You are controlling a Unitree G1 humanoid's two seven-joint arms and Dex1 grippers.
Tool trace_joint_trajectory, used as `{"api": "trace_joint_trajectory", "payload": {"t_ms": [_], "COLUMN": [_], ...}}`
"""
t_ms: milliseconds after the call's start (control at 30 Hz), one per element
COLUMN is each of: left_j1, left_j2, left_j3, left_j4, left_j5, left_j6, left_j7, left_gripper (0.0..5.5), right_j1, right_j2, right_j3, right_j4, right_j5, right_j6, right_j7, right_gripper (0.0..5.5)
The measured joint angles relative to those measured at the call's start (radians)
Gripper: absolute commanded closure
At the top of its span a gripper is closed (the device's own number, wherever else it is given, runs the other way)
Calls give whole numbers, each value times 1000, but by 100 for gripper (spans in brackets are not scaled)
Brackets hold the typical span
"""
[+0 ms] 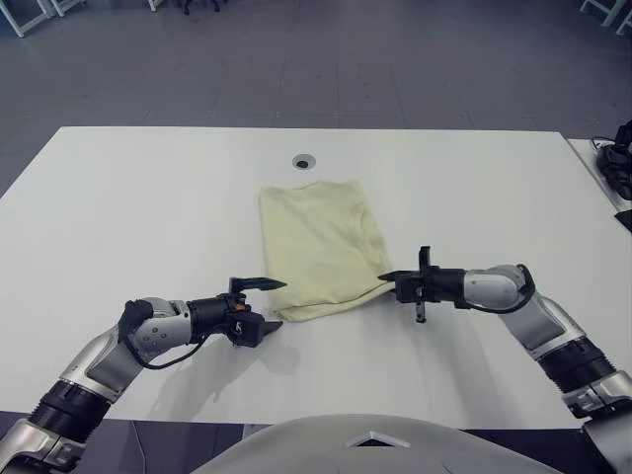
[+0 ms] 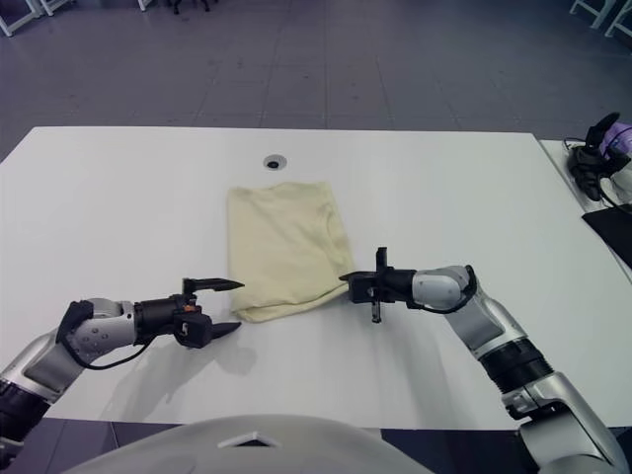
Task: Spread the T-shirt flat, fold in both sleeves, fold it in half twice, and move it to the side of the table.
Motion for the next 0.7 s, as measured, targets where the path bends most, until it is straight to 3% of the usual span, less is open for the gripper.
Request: {"api": "trace_joint_trajectory", "payload": {"t_ms": [67,467,600,700], "left_j1": [-1,-33,-50,-47], "left_j2": [0,7,7,8], "left_j3": [-1,7,4,5], "left_j4": [3,13,38,42], "left_j5": [3,-6,-3,-7], "left_j6": [-1,-33,-53,-57], "left_j7": [-5,-33,-33,-38], "left_gripper": [247,75,135,111], "right_j1": [-3,-14,-13,-16], "right_j2": [3,68,88,108], "right_j3": [0,-63,-97,-140], "right_j4": [-22,-90,-106,-110], "right_j5": [39,292,360,406], "right_j6": [57,478,582,651], "right_j7": [46,190,193,178], "right_gripper": [550,550,550,550]}}
